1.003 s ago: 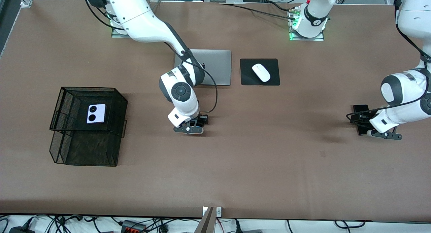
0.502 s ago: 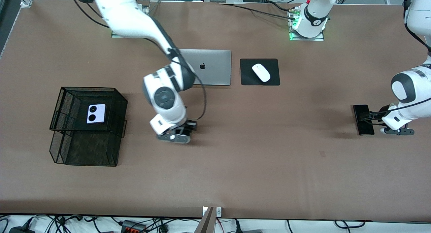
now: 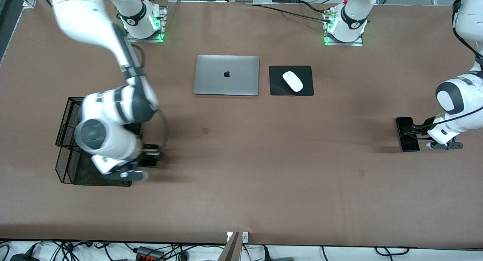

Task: Place phones with both arms
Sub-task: 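Carry the flip phone basketward while the left gripper grasps the tall phone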

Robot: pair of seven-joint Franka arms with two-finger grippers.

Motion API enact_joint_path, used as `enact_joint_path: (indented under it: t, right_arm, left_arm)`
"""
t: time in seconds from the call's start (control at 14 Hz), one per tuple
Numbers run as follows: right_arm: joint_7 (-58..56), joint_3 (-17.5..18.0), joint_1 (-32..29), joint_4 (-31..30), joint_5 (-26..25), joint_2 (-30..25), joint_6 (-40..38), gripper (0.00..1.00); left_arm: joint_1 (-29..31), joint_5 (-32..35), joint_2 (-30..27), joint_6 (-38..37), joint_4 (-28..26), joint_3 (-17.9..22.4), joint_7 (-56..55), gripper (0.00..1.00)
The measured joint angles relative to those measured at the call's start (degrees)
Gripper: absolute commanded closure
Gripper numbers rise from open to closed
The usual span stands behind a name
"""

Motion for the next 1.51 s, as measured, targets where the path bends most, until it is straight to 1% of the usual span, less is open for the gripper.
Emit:
enact_joint_path:
  t: [0.22, 0.36, 0.43, 0.5, 0.65, 0.79, 0.93, 1.15, 1.22, 1.36, 1.43, 1.51]
  right_arm:
    - [-7.65, 0.03, -5.66, -0.01, 0.00, 0.00, -0.87, 0.65]
    - [-11.58, 0.05, -8.16, -0.08, -0.02, 0.02, -1.18, 0.65]
    - [-12.57, 0.08, -8.84, -0.16, -0.55, 0.06, -1.25, 0.65]
    - [-13.18, 0.09, -9.26, -0.27, -1.96, 0.15, -1.24, 0.67]
    - [-13.29, 0.12, -9.50, -0.37, -5.07, 0.69, -0.81, 0.67]
    - [-13.29, 0.13, -9.69, -0.37, -6.03, 1.42, 0.83, 0.67]
    - [-13.31, 0.11, -10.60, -0.39, -6.11, 2.24, 2.14, 0.67]
    - [-13.61, 0.11, -11.85, -0.39, -6.11, 3.40, 4.10, 0.67]
    - [-13.61, 0.12, -11.92, -0.41, -6.11, 3.70, 4.55, 0.67]
    - [-13.61, 0.21, -11.91, -0.55, -6.10, 4.10, 4.86, 0.67]
    - [-13.61, 0.23, -11.92, -0.60, -6.10, 4.31, 5.04, 0.66]
    - [-13.61, 0.23, -11.98, -0.81, -6.10, 4.47, 5.46, 0.59]
  left_arm:
    - [0.00, -0.02, 0.29, 0.51, -0.62, -0.11, -0.05, 0.00]
    - [0.00, -0.02, 0.73, 1.34, -0.85, -0.16, -0.05, 0.00]
    - [0.00, -0.02, 0.86, 1.77, -1.15, -0.20, -0.04, 0.00]
    - [0.00, -0.02, 0.89, 2.08, -1.47, -0.24, -0.03, 0.00]
    - [0.00, -0.02, 0.92, 2.32, -1.79, -0.26, -0.02, 0.00]
    - [0.00, -0.02, 0.92, 2.36, -1.83, -0.27, -0.02, 0.01]
    - [0.00, -0.02, 0.92, 2.38, -1.84, -0.27, -0.02, 0.11]
    - [0.01, -0.02, 0.94, 2.42, -1.86, -0.27, 0.67, 0.18]
    - [0.02, -0.02, 0.96, 2.43, -1.87, -0.27, 0.91, 0.22]
    - [0.04, -0.02, 0.94, 2.50, -1.86, -0.25, 1.02, 0.37]
    - [0.06, -0.02, 0.92, 2.51, -1.88, -0.25, 1.08, 0.42]
    - [0.06, -0.02, 0.92, 2.51, -1.88, -0.25, 1.09, 0.45]
